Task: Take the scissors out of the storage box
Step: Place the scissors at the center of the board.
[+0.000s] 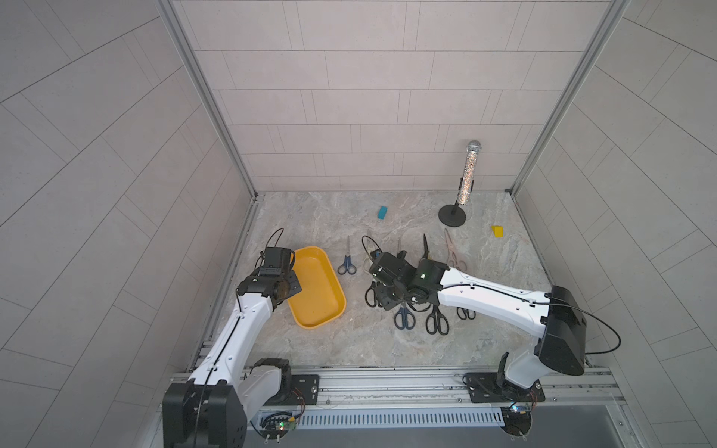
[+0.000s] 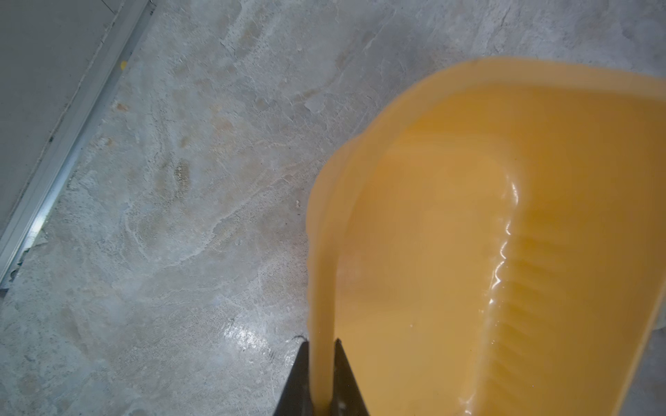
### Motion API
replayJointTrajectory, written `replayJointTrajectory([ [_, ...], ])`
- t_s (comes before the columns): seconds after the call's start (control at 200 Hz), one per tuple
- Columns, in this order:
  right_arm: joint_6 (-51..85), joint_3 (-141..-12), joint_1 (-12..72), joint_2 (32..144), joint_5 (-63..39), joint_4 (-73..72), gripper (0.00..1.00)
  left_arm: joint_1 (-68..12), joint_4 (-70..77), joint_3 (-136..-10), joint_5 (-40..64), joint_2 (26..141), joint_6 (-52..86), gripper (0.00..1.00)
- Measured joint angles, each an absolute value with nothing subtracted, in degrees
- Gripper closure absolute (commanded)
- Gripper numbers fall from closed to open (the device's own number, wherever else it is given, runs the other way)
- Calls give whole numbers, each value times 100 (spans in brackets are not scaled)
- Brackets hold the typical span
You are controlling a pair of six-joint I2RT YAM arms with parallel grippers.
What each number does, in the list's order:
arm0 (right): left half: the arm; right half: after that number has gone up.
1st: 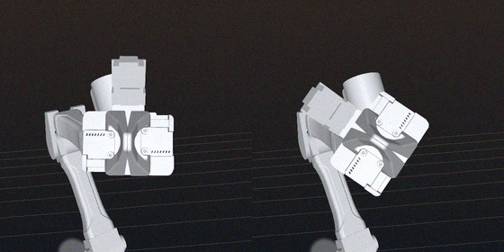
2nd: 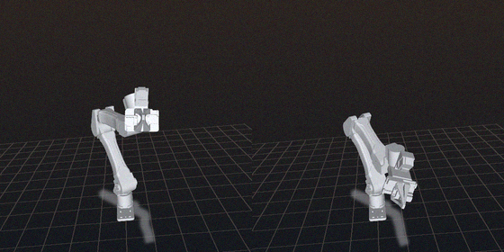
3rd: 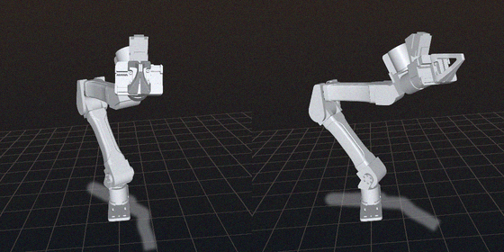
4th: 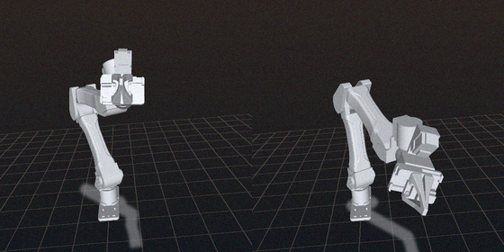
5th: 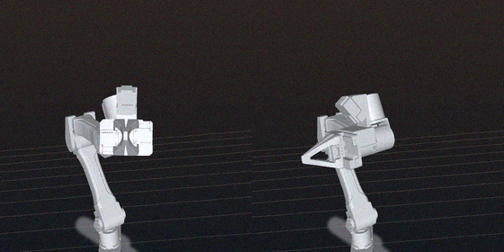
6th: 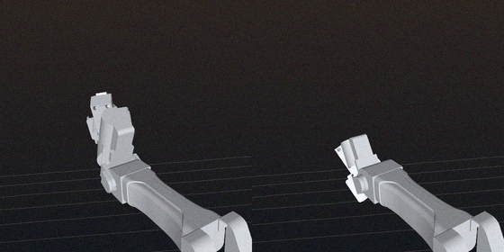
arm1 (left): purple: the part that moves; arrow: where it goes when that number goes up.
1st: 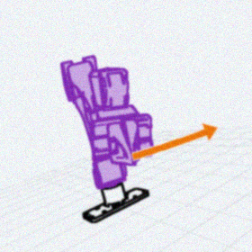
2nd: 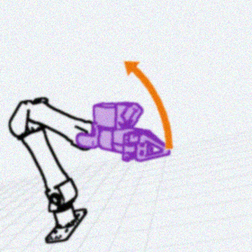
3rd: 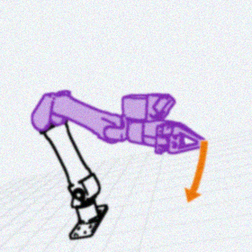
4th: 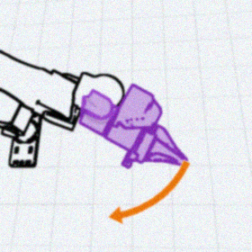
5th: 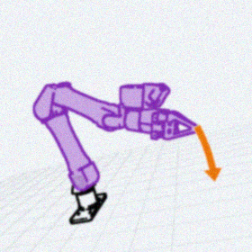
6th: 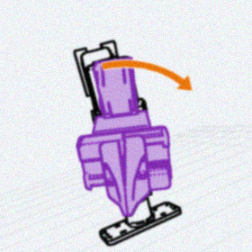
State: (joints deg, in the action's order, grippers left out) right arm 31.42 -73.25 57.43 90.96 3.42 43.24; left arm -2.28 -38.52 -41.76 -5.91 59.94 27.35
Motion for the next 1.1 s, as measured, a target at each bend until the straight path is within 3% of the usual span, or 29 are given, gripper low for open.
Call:
replayJointTrajectory([
  [0.48,3367,-6879,5826,10348,-237,4088,100,-198,-3975,-4176,-834,5999,2738,100],
  [0.84,3371,-6910,5861,10663,-456,3876,100,-134,-3990,-4178,-952,5867,2735,100],
  [1.011,3409,-6969,5861,10685,-443,3802,76,-60,-4001,-4178,-958,5889,2731,100],
  [1.096,3468,-7039,5861,10680,-362,3776,70,-38,-4003,-4178,-954,5927,2729,100],
])
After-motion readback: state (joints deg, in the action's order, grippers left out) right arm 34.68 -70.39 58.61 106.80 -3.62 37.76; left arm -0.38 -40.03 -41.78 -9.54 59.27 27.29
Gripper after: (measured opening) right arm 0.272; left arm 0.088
